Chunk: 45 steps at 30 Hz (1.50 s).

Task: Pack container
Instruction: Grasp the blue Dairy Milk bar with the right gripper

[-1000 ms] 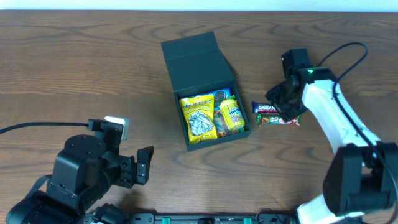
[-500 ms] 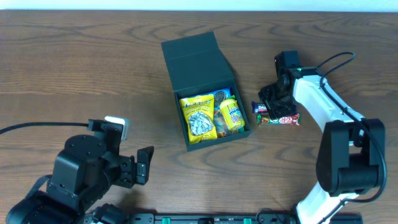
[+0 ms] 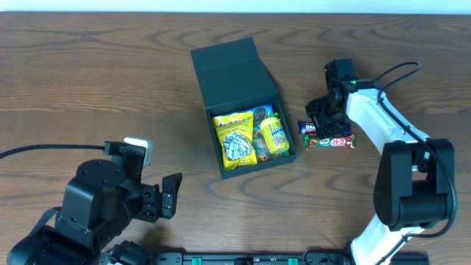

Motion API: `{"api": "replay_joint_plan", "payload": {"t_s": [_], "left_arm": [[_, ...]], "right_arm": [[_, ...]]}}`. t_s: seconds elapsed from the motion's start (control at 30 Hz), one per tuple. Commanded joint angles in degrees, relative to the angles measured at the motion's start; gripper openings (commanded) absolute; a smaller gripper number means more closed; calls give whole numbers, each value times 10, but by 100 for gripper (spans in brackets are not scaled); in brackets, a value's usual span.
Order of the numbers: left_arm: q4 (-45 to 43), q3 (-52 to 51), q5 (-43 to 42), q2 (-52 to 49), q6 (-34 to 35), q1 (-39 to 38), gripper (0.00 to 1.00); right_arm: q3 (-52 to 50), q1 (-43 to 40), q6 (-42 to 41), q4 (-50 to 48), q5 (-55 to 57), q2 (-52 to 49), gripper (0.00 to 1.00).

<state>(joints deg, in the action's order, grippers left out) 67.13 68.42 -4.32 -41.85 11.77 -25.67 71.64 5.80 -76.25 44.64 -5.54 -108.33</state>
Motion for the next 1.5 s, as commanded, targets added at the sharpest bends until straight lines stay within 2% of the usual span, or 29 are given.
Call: {"api": "replay_joint_plan", "payload": {"t_s": [0.0,0.7,0.8,1.07,1.13,1.27,1.4,1.47], "left_arm": [[2,13,-1,1,0,1,95],[2,13,3,1,0,1,95],[2,13,3,1,0,1,95],[1,13,3,1,0,1,95],[1,13,3,1,0,1,95],[2,13,3,1,0,1,95],[1,13,3,1,0,1,96],[1,13,3,1,0,1,95]], "right_arm": [[-2,-2,-20,-1,12,-8,54],[-2,-31,-30,-18,-24,-62,53],[-2,-33,-30,-23,-24,-63,48],[-2,-33,-20,-29,-24,-63,28],[-1,-35,-6,-33,-24,-63,27],[3,-43,40,-48,-27,-63,20],[28,-53,119,-47,-38,-63,8],[50,-54,170,-36,-40,-63,7]]}}
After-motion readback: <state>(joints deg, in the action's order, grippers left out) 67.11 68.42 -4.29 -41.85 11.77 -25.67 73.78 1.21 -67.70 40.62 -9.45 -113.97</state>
